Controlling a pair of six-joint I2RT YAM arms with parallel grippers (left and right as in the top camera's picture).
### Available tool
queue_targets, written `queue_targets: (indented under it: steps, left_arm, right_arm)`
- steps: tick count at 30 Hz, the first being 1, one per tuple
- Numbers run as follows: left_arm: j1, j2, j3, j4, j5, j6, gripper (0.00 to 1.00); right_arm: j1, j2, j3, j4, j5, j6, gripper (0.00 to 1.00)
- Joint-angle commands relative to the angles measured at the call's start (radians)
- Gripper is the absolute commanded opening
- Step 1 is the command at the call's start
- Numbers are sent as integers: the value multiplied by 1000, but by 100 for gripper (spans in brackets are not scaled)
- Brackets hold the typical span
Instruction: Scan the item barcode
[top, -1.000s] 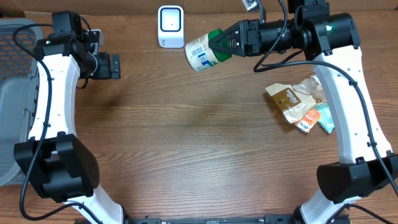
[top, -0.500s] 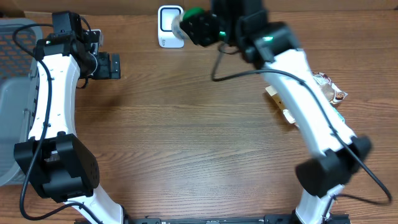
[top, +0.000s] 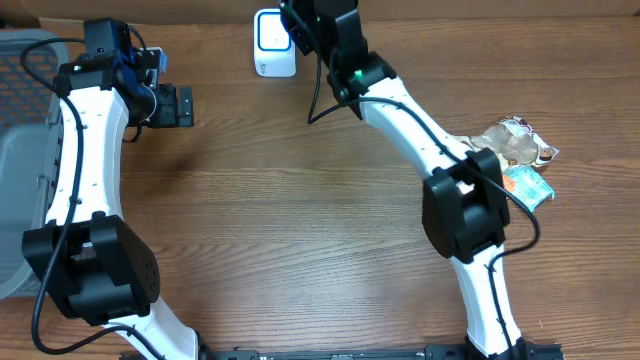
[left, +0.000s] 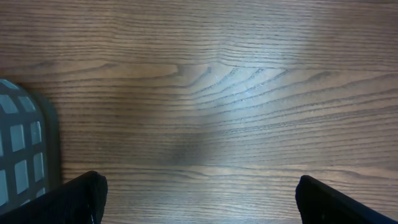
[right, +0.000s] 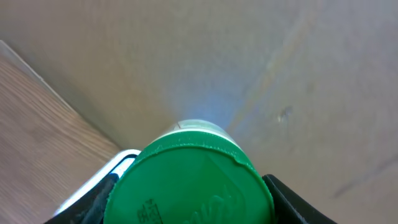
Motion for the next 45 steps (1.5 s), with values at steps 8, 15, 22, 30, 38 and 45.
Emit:
queue_targets:
  steps: [8, 15, 22, 30, 38, 45]
  left_arm:
    - [2, -8, 11, 2, -3, 19, 100]
    - [2, -8, 11, 2, -3, 19, 100]
    - [2, -8, 11, 2, -3, 19, 100]
    - [2, -8, 11, 2, -3, 19, 99]
    - [2, -8, 11, 2, -3, 19, 100]
    - [2, -8, 11, 2, -3, 19, 99]
  right_arm:
    - [9, 101, 8, 236, 13, -377, 27]
    - [19, 140, 8, 249, -37, -562, 25]
    - [24, 182, 9, 264, -36, -626, 25]
    - [26, 186, 9, 276, -36, -662, 25]
    - [36, 186, 9, 280, -35, -660, 26]
    - [65, 164, 10, 299, -34, -628, 27]
